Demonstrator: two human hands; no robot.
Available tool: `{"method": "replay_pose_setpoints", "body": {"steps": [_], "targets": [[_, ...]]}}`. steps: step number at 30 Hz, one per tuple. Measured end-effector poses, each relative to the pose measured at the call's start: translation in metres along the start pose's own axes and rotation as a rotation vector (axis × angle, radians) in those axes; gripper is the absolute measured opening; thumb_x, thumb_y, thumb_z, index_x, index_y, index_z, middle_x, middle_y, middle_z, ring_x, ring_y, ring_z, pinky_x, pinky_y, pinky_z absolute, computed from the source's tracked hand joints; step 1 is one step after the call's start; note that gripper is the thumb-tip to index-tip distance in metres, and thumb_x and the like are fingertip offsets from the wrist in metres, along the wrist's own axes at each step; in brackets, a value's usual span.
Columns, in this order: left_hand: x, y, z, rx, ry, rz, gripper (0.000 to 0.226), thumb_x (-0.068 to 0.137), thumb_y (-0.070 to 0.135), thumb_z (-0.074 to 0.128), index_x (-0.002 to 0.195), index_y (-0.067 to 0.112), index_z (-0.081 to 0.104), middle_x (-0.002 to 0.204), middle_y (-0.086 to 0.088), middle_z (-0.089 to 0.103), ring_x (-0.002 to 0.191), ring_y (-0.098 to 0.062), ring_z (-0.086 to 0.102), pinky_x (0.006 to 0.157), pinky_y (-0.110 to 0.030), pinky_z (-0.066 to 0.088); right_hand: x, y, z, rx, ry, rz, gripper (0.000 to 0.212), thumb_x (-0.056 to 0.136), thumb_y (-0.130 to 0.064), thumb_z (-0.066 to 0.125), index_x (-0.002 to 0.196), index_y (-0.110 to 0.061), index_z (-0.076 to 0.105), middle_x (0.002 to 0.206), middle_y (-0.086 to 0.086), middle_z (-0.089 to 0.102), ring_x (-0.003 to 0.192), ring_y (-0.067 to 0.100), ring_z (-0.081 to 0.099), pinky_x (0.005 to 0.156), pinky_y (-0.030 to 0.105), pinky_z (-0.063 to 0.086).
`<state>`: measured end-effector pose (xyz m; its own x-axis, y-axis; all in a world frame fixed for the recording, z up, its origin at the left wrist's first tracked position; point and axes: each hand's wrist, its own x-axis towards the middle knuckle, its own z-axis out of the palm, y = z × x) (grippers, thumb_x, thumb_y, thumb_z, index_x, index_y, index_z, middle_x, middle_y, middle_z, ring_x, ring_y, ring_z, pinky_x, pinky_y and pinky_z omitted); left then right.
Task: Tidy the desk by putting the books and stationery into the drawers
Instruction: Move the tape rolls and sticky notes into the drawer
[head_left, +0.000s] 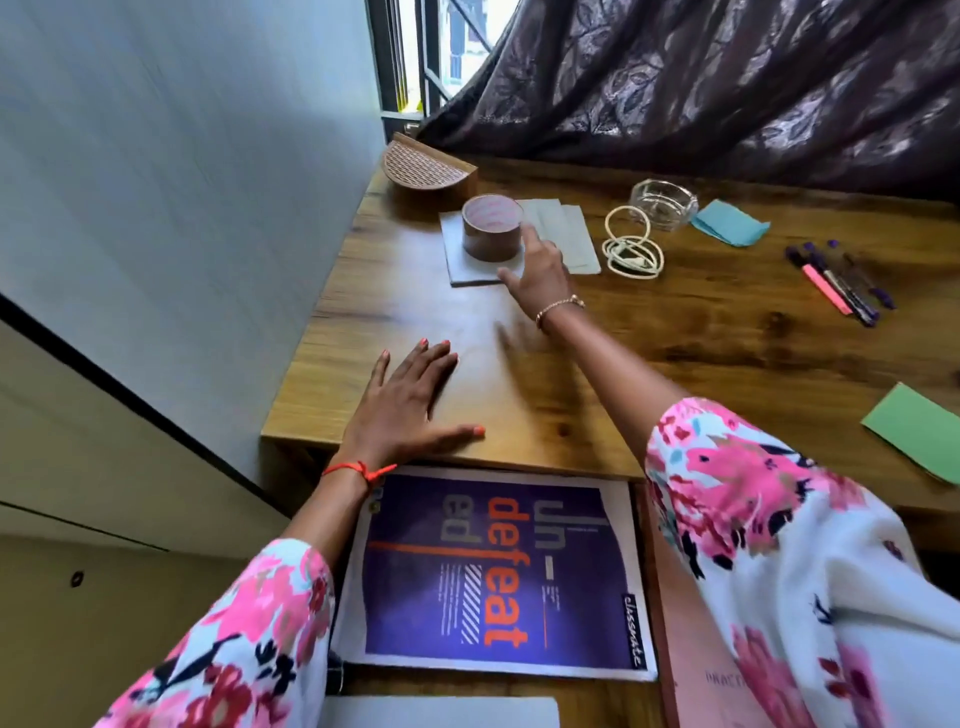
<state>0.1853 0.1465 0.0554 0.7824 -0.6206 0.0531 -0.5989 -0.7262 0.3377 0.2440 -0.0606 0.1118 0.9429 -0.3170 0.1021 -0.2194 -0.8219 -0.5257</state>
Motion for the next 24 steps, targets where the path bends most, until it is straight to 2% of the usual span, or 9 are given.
{"method": "replay_pose_setpoints", "body": {"steps": [2,4,7,9,14,20,24], "targets": [[0.000,-0.001,0.001,0.007,0.007,0.003,0.113,0.050,0.090,0.026,0.144,0.028,0.023,0.154,0.013,0.015,0.141,-0.002,0.003,0.115,-0.040,-0.003,0.018,-0.006,0.003,-0.010,-0.015,0.051,0.067,0.089,-0.022,0.055,0.145,-0.018,0.017,0.127,0.023,0.045,0.113,0.035,0.050,0.092,0.037,0.044],[0.000,-0.002,0.001,0.018,0.009,0.008,0.118,0.047,0.096,0.019,0.144,0.029,0.023,0.154,0.014,0.014,0.140,0.000,0.002,0.115,-0.040,-0.003,0.033,-0.008,0.007,-0.004,-0.029,0.113,0.065,0.090,-0.023,0.055,0.144,-0.020,0.019,0.131,0.022,0.042,0.116,0.035,0.050,0.094,0.039,0.044],[0.000,-0.003,0.001,0.018,0.013,0.012,0.115,0.051,0.095,0.014,0.144,0.029,0.021,0.154,0.014,0.013,0.139,0.001,0.001,0.115,-0.042,-0.003,0.045,-0.007,0.011,0.012,-0.044,0.139,0.050,0.090,-0.020,0.054,0.136,-0.013,0.036,0.133,0.020,0.042,0.118,0.034,0.050,0.097,0.039,0.043],[0.001,-0.003,0.002,0.018,0.013,0.013,0.113,0.053,0.095,0.015,0.144,0.029,0.022,0.154,0.013,0.013,0.139,0.001,0.001,0.116,-0.043,-0.002,0.049,-0.006,0.011,-0.023,0.003,0.115,0.038,0.091,-0.015,0.053,0.128,-0.007,0.045,0.130,0.020,0.047,0.115,0.033,0.051,0.094,0.036,0.044],[0.000,-0.003,0.001,0.010,0.013,0.023,0.112,0.054,0.094,0.019,0.144,0.029,0.022,0.154,0.014,0.014,0.137,0.003,0.000,0.115,-0.043,-0.002,0.045,-0.009,0.006,0.021,0.117,0.057,0.028,0.089,-0.011,0.057,0.115,-0.002,0.056,0.122,0.021,0.055,0.110,0.032,0.055,0.090,0.037,0.047],[-0.002,0.002,-0.003,-0.027,0.014,0.001,0.109,0.053,0.088,0.030,0.144,0.028,0.026,0.153,0.013,0.018,0.141,-0.003,0.006,0.115,-0.043,-0.002,0.006,-0.001,-0.019,0.059,0.195,-0.014,0.024,0.084,-0.015,0.062,0.105,-0.003,0.061,0.111,0.020,0.061,0.103,0.032,0.057,0.087,0.035,0.046],[-0.012,0.011,-0.005,0.012,-0.052,-0.083,0.104,0.060,0.087,0.029,0.146,0.030,0.019,0.154,0.015,0.010,0.141,-0.003,0.001,0.114,-0.045,-0.003,-0.063,0.005,-0.051,0.085,0.262,-0.100,0.021,0.077,-0.012,0.068,0.094,0.000,0.067,0.097,0.021,0.066,0.095,0.032,0.060,0.082,0.033,0.045]]}}
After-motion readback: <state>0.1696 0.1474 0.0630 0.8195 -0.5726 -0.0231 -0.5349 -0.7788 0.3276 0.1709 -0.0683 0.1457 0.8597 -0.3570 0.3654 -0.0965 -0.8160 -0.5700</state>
